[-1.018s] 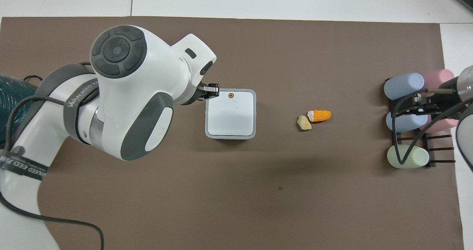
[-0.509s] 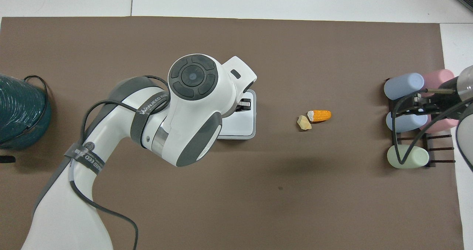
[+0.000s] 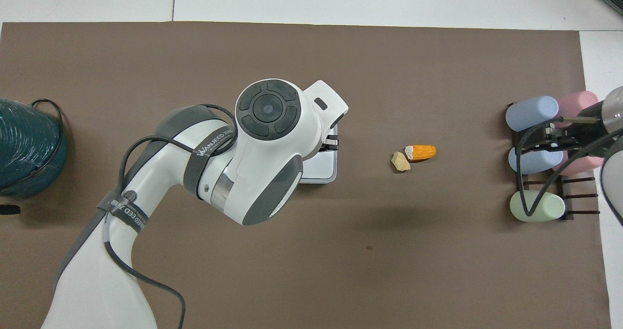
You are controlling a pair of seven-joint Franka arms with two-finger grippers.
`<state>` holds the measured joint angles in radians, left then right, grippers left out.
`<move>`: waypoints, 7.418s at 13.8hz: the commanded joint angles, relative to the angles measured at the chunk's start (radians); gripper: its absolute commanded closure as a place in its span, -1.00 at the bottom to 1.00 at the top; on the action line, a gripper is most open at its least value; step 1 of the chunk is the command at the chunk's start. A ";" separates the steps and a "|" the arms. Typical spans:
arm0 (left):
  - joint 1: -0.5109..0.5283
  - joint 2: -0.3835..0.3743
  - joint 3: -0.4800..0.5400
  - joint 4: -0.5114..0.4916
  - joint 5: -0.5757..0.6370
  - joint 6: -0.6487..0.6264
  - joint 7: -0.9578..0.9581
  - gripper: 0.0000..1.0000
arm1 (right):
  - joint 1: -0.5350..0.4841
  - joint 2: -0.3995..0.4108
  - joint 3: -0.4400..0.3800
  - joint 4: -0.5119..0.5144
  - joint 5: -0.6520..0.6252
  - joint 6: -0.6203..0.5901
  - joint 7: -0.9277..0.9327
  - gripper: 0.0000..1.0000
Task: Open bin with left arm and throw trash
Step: 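Grasp the bin lid with the left gripper and lift it open, then pull the left gripper back from the open bin, then reach the right gripper toward the orange carrot piece, then grasp the orange carrot with the right gripper and lift it, then carry the carrot over the bin and open the right gripper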
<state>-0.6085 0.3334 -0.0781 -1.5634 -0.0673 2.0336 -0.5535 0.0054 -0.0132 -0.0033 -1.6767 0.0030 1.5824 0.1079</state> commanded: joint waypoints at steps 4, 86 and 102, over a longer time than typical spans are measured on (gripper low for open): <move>-0.005 0.044 0.020 0.013 0.021 0.052 -0.028 1.00 | -0.010 -0.014 0.008 -0.009 0.005 -0.005 -0.010 -1.00; 0.483 -0.091 0.024 0.181 0.043 -0.406 0.552 -1.00 | 0.269 0.213 0.014 -0.551 -0.011 0.961 0.409 0.97; 0.492 -0.091 0.024 0.183 0.046 -0.401 0.554 -1.00 | 0.376 0.242 0.025 -0.043 0.155 0.688 0.709 1.00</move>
<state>-0.1226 0.2735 -0.0547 -1.3398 -0.0263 1.6117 -0.0146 0.3333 0.1893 0.0191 -1.7563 0.1417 2.2342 0.6955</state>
